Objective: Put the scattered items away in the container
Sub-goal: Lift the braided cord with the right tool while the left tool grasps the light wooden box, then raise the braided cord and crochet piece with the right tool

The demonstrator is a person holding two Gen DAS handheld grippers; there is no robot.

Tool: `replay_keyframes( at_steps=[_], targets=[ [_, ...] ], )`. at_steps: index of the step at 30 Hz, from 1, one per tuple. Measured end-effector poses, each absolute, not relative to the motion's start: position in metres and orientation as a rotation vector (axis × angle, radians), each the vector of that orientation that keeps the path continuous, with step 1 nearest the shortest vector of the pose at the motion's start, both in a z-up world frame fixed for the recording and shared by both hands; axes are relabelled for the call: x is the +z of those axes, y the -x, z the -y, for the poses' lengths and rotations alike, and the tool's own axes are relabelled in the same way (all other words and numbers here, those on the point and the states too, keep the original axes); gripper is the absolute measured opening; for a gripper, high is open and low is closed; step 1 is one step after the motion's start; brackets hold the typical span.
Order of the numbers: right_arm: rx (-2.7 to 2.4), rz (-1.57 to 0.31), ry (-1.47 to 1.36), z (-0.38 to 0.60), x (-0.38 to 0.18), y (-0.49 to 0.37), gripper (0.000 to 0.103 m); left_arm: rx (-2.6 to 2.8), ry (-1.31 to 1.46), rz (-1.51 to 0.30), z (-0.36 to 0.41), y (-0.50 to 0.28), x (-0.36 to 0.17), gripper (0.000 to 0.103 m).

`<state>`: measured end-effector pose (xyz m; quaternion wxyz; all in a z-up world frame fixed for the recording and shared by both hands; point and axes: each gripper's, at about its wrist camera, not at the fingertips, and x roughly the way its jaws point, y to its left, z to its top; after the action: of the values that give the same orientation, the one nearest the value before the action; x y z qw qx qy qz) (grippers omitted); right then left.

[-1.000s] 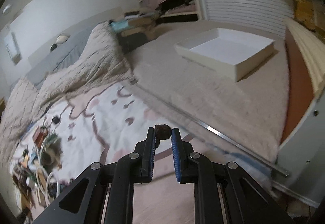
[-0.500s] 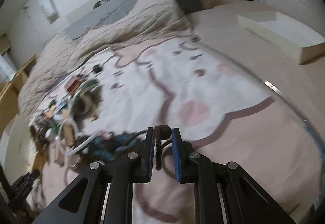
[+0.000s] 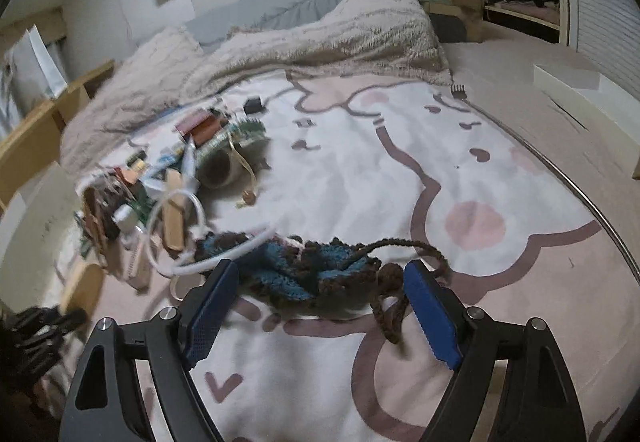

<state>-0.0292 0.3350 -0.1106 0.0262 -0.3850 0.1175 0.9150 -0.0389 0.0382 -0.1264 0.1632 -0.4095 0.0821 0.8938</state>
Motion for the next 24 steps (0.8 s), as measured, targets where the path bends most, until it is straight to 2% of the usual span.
replay_keyframes(
  at_steps=[7, 8, 9, 12, 17, 24],
  targets=[
    [2.787, -0.424, 1.244, -0.336, -0.126, 0.045, 0.083, 2.509, 1.134, -0.31, -0.053, 0.026, -0.127, 0.027],
    [2.793, -0.419, 1.247, -0.335, -0.127, 0.047, 0.072, 2.506, 1.129, -0.318, -0.055, 0.026, -0.126, 0.027],
    [2.802, -0.41, 1.252, -0.333, -0.128, 0.048, 0.056, 2.503, 1.125, -0.325, -0.056, 0.025, -0.126, 0.027],
    [2.828, -0.457, 1.269, -0.332, -0.132, 0.049, 0.027, 2.499, 1.125, -0.322, -0.056, 0.025, -0.126, 0.027],
    [2.865, -0.446, 1.199, -0.329, -0.122, 0.042, 0.01, 2.496, 1.128, -0.315, -0.054, 0.026, -0.126, 0.027],
    [2.856, -0.457, 1.041, -0.345, -0.098, 0.03, 0.008, 2.496, 1.127, -0.319, -0.055, 0.025, -0.127, 0.027]
  ],
)
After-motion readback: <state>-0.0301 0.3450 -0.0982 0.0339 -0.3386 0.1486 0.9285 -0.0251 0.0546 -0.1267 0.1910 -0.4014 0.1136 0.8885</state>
